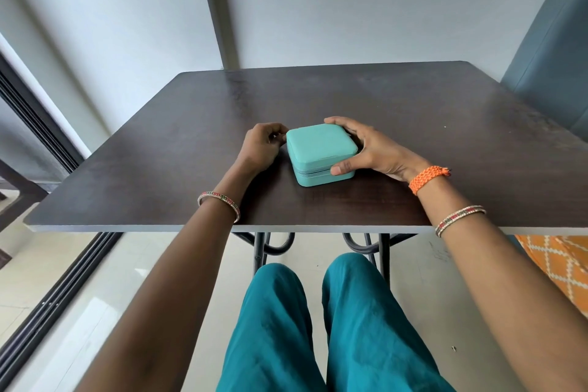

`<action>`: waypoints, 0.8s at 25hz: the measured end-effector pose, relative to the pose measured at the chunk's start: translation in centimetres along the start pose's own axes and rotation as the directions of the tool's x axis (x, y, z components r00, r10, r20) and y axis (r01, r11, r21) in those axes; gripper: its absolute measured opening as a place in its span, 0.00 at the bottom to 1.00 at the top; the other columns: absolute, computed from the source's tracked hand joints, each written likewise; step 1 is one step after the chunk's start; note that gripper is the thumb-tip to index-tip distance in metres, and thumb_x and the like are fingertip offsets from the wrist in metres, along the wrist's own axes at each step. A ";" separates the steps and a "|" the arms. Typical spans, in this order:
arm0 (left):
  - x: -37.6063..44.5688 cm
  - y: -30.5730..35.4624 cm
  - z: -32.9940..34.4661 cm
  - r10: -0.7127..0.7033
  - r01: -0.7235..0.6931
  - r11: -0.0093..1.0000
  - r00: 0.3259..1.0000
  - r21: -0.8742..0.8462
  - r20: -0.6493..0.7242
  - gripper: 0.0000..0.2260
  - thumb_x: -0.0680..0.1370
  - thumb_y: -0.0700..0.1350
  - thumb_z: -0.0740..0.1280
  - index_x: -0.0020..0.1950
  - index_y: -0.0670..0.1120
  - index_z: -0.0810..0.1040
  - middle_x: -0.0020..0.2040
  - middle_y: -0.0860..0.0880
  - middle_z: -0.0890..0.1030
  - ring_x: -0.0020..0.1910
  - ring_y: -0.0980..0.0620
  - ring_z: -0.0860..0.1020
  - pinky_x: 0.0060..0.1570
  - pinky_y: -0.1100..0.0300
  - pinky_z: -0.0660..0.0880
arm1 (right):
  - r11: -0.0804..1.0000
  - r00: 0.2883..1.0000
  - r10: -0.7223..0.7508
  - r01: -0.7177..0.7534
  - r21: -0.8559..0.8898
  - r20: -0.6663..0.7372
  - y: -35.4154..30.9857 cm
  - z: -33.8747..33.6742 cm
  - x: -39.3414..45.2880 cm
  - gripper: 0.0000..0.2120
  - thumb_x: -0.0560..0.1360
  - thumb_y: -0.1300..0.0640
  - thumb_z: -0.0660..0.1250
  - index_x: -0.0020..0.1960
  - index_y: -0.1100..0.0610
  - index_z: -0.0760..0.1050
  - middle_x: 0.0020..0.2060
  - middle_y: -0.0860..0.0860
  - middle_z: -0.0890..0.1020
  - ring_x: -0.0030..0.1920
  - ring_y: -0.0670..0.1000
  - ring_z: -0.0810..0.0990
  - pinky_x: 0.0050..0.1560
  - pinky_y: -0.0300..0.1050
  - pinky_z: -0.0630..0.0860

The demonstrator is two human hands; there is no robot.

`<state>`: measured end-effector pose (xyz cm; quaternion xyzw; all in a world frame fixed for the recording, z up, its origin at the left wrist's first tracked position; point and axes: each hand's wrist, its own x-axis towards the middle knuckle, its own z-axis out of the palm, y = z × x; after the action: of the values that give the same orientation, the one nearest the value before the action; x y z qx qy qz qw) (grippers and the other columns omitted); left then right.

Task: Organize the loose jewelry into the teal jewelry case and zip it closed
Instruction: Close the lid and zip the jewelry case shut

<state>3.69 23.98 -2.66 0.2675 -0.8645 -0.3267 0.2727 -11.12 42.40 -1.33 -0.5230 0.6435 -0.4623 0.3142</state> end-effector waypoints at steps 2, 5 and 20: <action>-0.2 0.5 -0.2 0.045 -0.042 0.998 0.997 0.055 -0.064 0.08 0.75 0.34 0.63 0.47 0.39 0.82 0.43 0.45 0.80 0.42 0.52 0.73 0.38 0.67 0.64 | 1.000 1.000 -0.011 0.011 0.020 -0.010 0.0 0.1 -0.1 0.45 0.58 0.61 0.80 0.71 0.54 0.66 0.65 0.51 0.74 0.66 0.48 0.72 0.66 0.41 0.69; -0.4 1.0 0.0 0.051 -0.040 0.996 0.989 0.078 -0.140 0.08 0.74 0.33 0.63 0.45 0.37 0.82 0.41 0.45 0.80 0.41 0.52 0.73 0.38 0.68 0.63 | 1.000 0.997 -0.027 0.027 0.004 -0.071 0.0 0.4 -0.2 0.41 0.60 0.65 0.79 0.70 0.55 0.67 0.64 0.51 0.74 0.66 0.48 0.72 0.66 0.41 0.71; -7.2 2.6 -0.9 -0.042 0.117 0.926 0.977 0.360 -0.209 0.05 0.73 0.42 0.62 0.43 0.44 0.78 0.43 0.45 0.81 0.44 0.40 0.76 0.39 0.57 0.67 | 0.994 0.969 -0.066 0.042 -0.106 -0.236 0.7 1.2 0.1 0.43 0.55 0.52 0.83 0.67 0.52 0.71 0.63 0.48 0.76 0.65 0.48 0.73 0.67 0.50 0.71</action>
<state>8.66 29.94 -2.35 0.3801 -0.8676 -0.1404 0.2883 -10.34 42.04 -2.37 -0.4958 0.6845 -0.4976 0.1950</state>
